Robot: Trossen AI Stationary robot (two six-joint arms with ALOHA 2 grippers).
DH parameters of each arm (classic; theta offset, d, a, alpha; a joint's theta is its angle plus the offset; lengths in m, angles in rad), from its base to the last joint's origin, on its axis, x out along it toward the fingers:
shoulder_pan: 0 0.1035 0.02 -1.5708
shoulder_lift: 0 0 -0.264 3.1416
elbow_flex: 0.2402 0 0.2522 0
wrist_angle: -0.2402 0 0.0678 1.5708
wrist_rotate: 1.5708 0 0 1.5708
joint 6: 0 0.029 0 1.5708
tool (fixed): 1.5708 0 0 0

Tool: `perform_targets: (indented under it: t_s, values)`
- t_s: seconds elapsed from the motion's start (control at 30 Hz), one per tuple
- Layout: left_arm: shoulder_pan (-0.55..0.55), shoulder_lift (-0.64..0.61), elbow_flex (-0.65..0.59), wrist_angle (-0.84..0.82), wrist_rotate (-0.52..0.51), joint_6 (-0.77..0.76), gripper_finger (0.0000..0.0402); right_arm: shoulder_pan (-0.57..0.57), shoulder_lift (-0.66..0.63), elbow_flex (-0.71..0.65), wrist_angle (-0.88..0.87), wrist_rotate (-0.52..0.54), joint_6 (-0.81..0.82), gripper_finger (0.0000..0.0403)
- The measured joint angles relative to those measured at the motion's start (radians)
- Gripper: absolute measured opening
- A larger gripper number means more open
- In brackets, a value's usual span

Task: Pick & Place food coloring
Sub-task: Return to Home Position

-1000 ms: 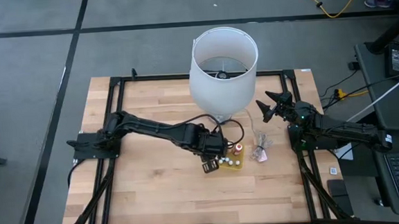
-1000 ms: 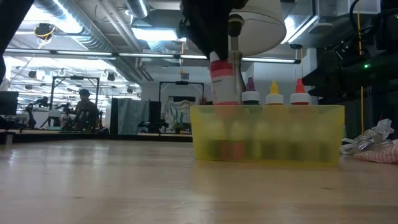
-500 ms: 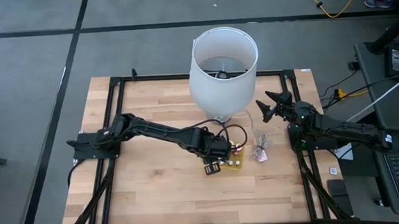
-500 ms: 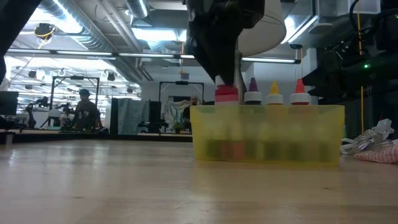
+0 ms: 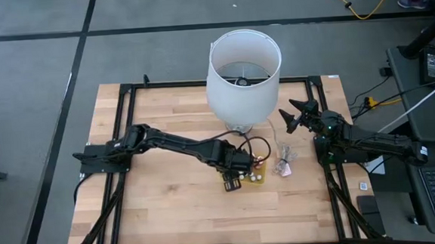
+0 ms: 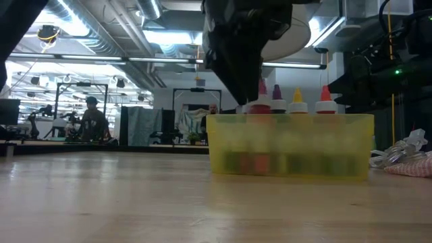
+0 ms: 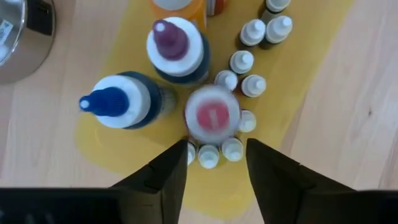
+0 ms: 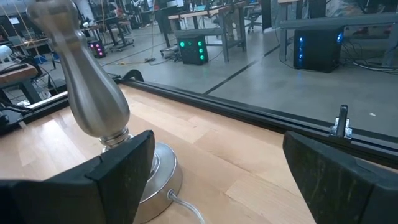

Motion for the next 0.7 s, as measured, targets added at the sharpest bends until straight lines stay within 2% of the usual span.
perform_targets:
  t_s: [0.3, 0.43, 0.7]
  values:
    - [0.002, 0.000, 0.055, -0.072, -0.019, -0.012, 0.0207, 0.000, 0.000, 0.000, 0.000, 0.000, 0.000, 0.0355]
    - [0.002, -0.007, 0.098, -0.105, -0.022, -0.025, 0.0239, 0.000, 0.000, 0.000, 0.000, 0.000, 0.000, 0.0355]
    - [0.002, -0.059, 0.100, -0.108, 0.030, -0.065, 0.0312, 0.000, 0.000, 0.000, 0.000, 0.000, 0.000, 0.0355]
